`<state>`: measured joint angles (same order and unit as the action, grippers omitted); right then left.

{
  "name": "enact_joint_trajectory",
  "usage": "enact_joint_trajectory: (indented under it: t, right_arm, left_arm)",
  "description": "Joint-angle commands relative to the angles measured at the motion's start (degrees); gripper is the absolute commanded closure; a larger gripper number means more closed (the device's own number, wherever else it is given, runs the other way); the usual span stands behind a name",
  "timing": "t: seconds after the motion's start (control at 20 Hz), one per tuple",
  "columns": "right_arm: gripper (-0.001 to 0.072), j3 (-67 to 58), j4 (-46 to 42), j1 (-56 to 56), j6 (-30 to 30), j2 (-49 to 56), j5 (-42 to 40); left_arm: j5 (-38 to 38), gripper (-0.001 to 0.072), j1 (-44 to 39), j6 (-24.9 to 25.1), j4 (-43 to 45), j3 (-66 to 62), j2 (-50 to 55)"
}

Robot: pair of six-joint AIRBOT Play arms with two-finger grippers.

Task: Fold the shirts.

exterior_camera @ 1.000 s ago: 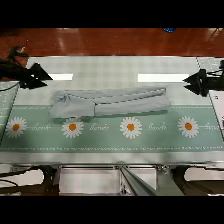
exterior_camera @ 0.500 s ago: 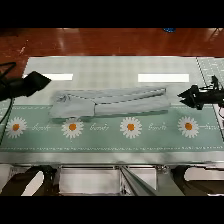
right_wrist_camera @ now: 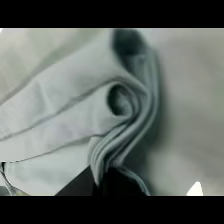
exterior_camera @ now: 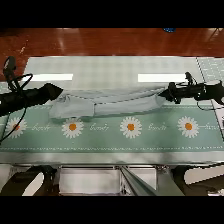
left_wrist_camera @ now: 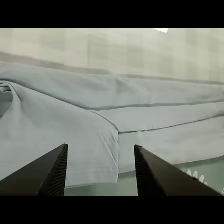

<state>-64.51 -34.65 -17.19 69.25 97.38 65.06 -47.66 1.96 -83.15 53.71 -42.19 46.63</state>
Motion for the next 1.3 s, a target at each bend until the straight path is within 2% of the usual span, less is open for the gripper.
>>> enact_joint_trajectory:
  t: [0.0,0.1,0.3,0.4,0.55,0.8,0.9,1.05,1.25]
  right_arm:
    - [0.0692,-6.5,1.0,3.4,-1.0,0.6,1.4]
    - [0.0692,-8.2,-0.4,3.0,-1.0,-0.9,4.0]
    - [0.0692,-6.8,-10.7,1.9,-0.3,-10.5,7.3]
    - [0.0692,-3.8,-12.8,1.9,-0.3,-18.1,7.3]
    - [0.0692,1.0,-12.8,1.9,-0.3,-29.8,7.7]
    - [0.0692,6.4,-11.8,1.9,2.7,-45.2,8.8]
    - [0.0692,7.2,-11.3,1.9,3.8,-49.0,10.1]
    - [0.0692,7.3,-11.1,2.0,5.2,-52.7,11.6]
    - [0.0692,7.3,-9.2,2.0,6.1,-54.2,11.7]
  left_arm:
    - [0.5,0.0223,-1.4,0.0,-0.2,0.2,1.3]
    - [0.8,0.0676,-1.9,0.2,-0.5,0.2,1.4]
    - [5.6,0.0684,-5.7,0.2,-3.6,0.0,2.4]
    - [7.4,0.0684,-10.0,0.1,-4.8,-1.4,5.9]
    - [8.2,0.0685,-17.8,0.0,-4.9,-6.2,15.4]
    - [8.0,0.0685,-31.6,0.0,-6.2,-22.1,36.7]
    - [6.7,0.0684,-36.7,-0.2,-7.7,-29.2,44.3]
    - [1.6,0.0685,-43.6,-4.6,-9.9,-40.2,55.5]
    - [-4.3,0.0685,-50.9,-4.5,-14.4,-48.3,64.0]
